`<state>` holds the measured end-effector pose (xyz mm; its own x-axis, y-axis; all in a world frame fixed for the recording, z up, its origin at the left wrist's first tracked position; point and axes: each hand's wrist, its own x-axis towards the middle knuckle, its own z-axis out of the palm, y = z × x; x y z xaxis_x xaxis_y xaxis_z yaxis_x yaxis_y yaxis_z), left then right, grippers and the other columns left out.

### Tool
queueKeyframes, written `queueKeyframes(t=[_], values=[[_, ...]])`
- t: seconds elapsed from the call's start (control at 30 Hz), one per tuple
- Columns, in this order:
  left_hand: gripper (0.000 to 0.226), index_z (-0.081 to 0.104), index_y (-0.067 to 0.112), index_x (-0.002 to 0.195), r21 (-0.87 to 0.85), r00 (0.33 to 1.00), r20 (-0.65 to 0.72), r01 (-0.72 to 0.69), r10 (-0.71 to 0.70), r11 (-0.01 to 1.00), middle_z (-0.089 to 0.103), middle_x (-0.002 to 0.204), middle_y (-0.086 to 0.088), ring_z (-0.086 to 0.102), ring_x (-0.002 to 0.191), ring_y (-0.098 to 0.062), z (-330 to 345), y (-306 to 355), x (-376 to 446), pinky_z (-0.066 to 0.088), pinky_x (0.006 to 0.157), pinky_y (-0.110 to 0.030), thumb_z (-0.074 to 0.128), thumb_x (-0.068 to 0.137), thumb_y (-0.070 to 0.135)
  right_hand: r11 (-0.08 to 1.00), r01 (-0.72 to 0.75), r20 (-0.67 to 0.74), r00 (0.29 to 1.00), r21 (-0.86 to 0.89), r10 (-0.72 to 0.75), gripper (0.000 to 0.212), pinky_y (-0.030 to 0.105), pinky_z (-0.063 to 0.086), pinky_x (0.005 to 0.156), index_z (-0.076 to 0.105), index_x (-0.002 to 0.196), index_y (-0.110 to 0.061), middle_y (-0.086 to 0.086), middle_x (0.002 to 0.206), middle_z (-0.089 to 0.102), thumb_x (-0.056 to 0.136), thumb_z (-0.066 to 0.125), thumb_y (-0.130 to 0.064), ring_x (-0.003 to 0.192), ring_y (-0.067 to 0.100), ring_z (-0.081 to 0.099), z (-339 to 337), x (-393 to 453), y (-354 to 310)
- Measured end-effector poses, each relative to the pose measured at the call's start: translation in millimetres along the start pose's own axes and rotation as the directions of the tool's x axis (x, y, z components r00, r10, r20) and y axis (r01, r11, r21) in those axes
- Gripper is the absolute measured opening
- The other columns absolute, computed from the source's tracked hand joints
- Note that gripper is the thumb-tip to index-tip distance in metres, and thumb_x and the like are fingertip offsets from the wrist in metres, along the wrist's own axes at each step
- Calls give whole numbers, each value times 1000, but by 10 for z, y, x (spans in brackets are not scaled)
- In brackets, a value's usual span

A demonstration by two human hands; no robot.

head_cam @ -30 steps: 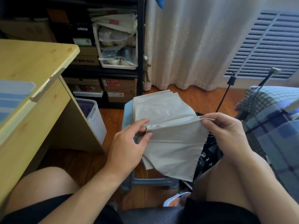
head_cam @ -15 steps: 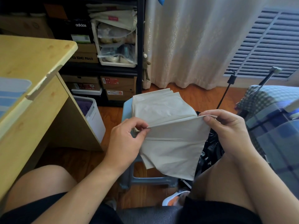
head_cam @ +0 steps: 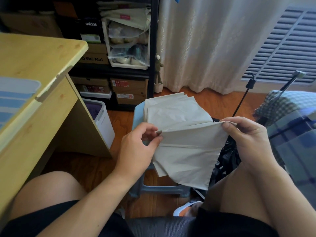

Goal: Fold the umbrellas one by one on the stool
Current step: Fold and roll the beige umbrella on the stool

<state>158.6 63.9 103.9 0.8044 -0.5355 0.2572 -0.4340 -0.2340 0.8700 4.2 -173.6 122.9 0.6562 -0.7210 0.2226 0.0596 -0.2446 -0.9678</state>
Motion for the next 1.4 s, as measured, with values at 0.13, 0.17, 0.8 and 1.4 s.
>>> queueKeyframes(t=[0.13, 0.17, 0.8, 1.4], values=[[34, 64, 38, 110, -55, 1000, 10, 17, -16, 998, 70, 99, 22, 64, 99, 9, 23, 47, -35, 46, 82, -3, 80, 87, 21, 1000, -8, -3, 1000, 15, 8, 12, 20, 54, 77, 77, 92, -11, -4, 84, 76, 91, 71, -1, 83, 10, 67, 9, 0, 2], [38, 63, 41, 113, -54, 1000, 8, 0, 1, 999, 69, 101, 23, 64, 101, 9, 26, 62, -51, 45, 84, -2, 80, 87, 20, 1000, -9, 3, 1000, 10, 8, 11, 21, 54, 78, 77, 93, -11, -3, 85, 76, 91, 71, -2, 83, 11, 67, 12, 1, 2], [9, 76, 25, 98, 61, 984, -96, -147, 152, 987, 65, 104, 12, 61, 103, -2, 1, 11, 42, 48, 88, -11, 70, 91, 25, 1000, 9, 54, 998, -10, -8, 13, 20, 54, 81, 75, 100, -13, -6, 94, 76, 93, 69, -3, 89, 9, 68, -19, -16, -48], [23, 60, 24, 117, -66, 852, -16, 521, -523, 851, 60, 108, 13, 59, 109, -14, 18, -503, 645, 46, 86, -29, 60, 101, 40, 726, -165, 144, 928, -668, 343, 13, 37, 57, 78, 67, 86, -27, 2, 98, 70, 88, 80, -28, 95, 28, 68, 565, 1261, 538]])
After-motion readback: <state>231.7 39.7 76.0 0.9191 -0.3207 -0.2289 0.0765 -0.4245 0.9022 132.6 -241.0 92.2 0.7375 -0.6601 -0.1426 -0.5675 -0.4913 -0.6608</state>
